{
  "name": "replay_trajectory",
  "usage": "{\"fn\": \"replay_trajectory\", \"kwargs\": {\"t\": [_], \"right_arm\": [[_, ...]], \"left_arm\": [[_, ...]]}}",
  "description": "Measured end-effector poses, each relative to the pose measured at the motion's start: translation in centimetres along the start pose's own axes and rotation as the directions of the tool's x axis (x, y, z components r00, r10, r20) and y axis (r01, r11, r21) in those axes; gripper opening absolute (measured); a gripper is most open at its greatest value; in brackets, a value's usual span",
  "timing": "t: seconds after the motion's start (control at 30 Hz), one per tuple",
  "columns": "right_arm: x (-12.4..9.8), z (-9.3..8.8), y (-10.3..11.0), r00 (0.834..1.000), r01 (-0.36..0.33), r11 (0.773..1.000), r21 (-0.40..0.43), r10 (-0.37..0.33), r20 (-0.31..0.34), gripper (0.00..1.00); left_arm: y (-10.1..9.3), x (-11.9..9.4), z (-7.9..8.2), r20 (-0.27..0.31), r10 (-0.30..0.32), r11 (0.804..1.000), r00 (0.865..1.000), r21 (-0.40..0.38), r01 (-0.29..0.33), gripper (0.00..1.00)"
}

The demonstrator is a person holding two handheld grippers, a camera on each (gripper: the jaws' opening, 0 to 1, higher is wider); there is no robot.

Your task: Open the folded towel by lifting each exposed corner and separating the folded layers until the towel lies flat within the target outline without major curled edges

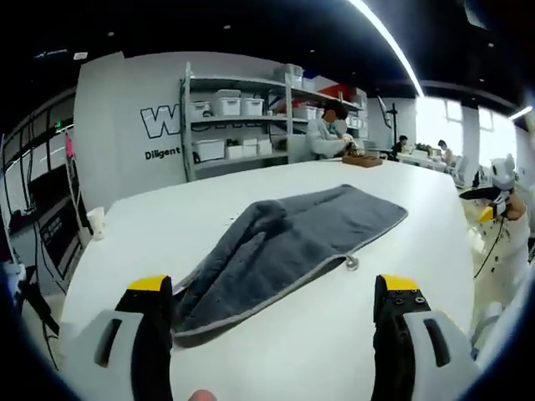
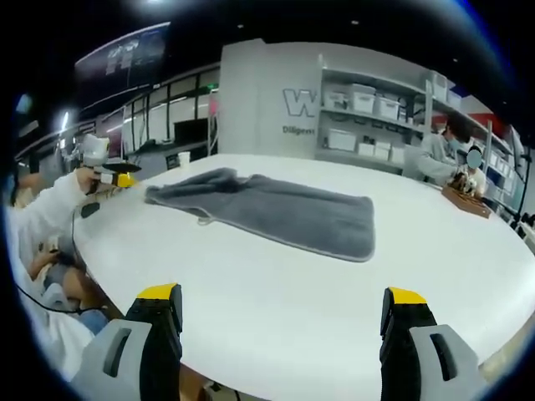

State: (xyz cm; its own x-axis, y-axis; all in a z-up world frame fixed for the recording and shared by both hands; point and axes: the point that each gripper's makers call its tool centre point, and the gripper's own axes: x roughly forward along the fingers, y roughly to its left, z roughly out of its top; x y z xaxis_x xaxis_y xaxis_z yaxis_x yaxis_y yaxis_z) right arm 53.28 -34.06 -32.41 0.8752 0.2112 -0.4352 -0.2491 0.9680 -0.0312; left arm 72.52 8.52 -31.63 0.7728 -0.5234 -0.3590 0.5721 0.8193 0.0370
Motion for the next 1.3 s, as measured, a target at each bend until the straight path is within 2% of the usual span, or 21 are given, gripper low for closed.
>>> {"fn": "replay_trajectory", "kwargs": {"t": [0.17, 0.2, 0.33, 0.4, 0.5, 0.93, 1.3], "right_arm": [[-0.1, 0.0, -0.1, 1.0, 0.002, 1.0, 0.001, -0.002, 0.003, 0.99], [-0.2, -0.1, -0.3, 1.0, 0.003, 1.0, 0.005, -0.003, 0.003, 0.99], [-0.4, 0.1, -0.3, 1.0, 0.006, 1.0, 0.007, -0.006, 0.01, 0.99], [-0.5, 0.2, -0.3, 1.0, 0.006, 1.0, 0.006, -0.006, 0.017, 0.99], [-0.5, 0.3, -0.3, 1.0, 0.004, 1.0, 0.008, -0.004, 0.021, 0.99], [-0.7, 0.1, -1.0, 1.0, 0.02, 1.0, 0.019, -0.02, 0.02, 0.99], [-0.7, 0.0, -1.4, 0.999, 0.033, 0.999, 0.024, -0.034, 0.012, 0.99]], "left_arm": [[0.8, 1.4, 0.0, -0.023, 0.009, 1.0, 1.0, 0.008, -0.009, 0.99], [1.8, 3.0, 0.4, -0.029, 0.03, 0.999, 0.999, 0.02, -0.029, 0.98], [3.1, 5.0, 1.1, -0.029, 0.052, 0.998, 0.998, 0.03, -0.051, 0.95], [3.4, 5.4, 1.3, -0.025, 0.057, 0.998, 0.998, 0.025, -0.056, 0.95], [4.3, 7.3, 1.4, -0.04, 0.072, 0.997, 0.997, 0.005, -0.071, 0.95], [5.7, 11.6, 1.1, -0.089, 0.11, 0.994, 0.99, 0.016, -0.109, 0.92], [6.4, 14.4, 1.9, -0.091, 0.112, 0.994, 0.99, -0.008, -0.113, 0.85]]}}
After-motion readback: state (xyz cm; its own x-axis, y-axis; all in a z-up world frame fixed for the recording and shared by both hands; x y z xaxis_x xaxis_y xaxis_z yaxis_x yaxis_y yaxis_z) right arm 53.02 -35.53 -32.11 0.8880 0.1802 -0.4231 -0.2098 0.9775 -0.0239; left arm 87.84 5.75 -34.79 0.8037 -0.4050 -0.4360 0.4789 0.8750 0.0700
